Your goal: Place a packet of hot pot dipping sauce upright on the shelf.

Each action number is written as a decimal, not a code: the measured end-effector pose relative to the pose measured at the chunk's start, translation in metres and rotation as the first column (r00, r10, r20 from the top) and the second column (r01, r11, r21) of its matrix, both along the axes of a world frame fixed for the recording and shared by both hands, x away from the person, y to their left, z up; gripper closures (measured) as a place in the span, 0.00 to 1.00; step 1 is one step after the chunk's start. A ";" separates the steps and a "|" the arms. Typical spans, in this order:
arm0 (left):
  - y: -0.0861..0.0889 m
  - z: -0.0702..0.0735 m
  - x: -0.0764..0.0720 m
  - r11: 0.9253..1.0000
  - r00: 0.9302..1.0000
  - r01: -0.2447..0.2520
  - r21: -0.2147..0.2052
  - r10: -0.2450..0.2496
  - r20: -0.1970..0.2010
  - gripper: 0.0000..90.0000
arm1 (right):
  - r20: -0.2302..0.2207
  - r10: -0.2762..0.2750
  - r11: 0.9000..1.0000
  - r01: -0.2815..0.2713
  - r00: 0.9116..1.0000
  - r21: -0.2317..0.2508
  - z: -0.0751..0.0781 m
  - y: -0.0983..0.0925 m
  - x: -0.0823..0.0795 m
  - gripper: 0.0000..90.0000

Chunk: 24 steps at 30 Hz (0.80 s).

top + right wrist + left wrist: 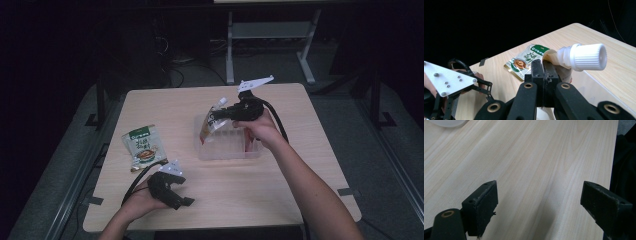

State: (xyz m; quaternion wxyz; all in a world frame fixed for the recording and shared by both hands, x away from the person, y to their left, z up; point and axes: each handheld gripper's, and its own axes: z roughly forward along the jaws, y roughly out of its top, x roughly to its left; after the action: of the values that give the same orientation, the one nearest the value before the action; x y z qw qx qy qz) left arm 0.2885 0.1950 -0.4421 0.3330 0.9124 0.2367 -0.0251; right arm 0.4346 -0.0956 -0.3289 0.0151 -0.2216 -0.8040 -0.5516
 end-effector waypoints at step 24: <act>-0.001 -0.001 0.000 1.000 1.000 0.001 -0.004 -0.001 0.003 0.16 | 0.008 -0.029 0.995 0.030 1.000 -0.099 -0.013 0.020 0.005 0.99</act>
State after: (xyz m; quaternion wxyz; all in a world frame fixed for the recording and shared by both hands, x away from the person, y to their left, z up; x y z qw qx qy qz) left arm 0.2884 0.1943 -0.4433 0.3352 0.9118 0.2357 -0.0245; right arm 0.4394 -0.0752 -0.3423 -0.0069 -0.2319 -0.8270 -0.5120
